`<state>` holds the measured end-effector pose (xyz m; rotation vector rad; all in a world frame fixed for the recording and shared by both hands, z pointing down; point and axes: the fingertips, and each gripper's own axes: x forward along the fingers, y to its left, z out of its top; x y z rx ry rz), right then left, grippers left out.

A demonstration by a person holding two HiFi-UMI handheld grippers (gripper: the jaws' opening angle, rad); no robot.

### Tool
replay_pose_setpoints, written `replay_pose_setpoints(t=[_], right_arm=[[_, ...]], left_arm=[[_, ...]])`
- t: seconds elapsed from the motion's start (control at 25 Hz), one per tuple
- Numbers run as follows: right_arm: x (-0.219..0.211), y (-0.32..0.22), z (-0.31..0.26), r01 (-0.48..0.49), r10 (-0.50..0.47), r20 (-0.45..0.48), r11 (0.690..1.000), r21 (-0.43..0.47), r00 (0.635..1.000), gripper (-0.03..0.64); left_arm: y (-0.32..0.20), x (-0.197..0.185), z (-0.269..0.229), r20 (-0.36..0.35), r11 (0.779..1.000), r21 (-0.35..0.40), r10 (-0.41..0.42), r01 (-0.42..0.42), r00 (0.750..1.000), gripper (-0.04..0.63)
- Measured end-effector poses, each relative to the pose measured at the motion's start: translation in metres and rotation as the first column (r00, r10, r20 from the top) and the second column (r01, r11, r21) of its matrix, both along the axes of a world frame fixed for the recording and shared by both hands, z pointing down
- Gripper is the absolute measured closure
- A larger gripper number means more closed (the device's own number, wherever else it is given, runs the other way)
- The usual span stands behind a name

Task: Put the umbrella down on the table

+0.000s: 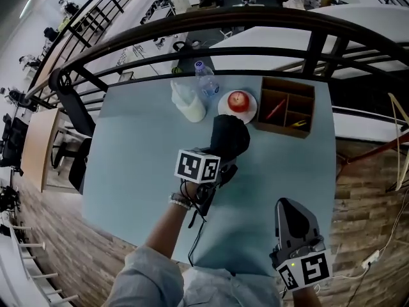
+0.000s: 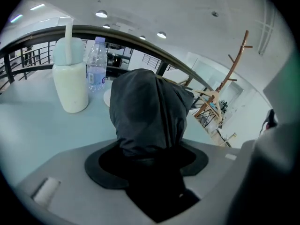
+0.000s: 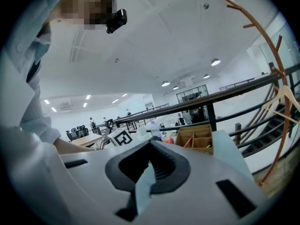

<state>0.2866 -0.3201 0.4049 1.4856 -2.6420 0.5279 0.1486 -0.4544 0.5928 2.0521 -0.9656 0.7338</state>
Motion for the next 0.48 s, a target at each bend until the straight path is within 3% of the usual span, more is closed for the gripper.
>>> replay_pose_setpoints(t=[0.2,0.48], right_arm=[[0.007,-0.004,0.006,-0.011,0.011,-0.003,1.0,-0.014,1.0,0.621],[0.01,-0.01,0.011,-0.027,0.027,-0.007,0.999,-0.027,1.0,0.621]], left_arm=[[-0.005,-0.005,0.036,0.107,0.997,-0.074,-0.009,0.017,0.994,0.324],[-0.016,-0.011,0.062,0.171,0.99,-0.129,-0.035,0.057,0.985,0.323]])
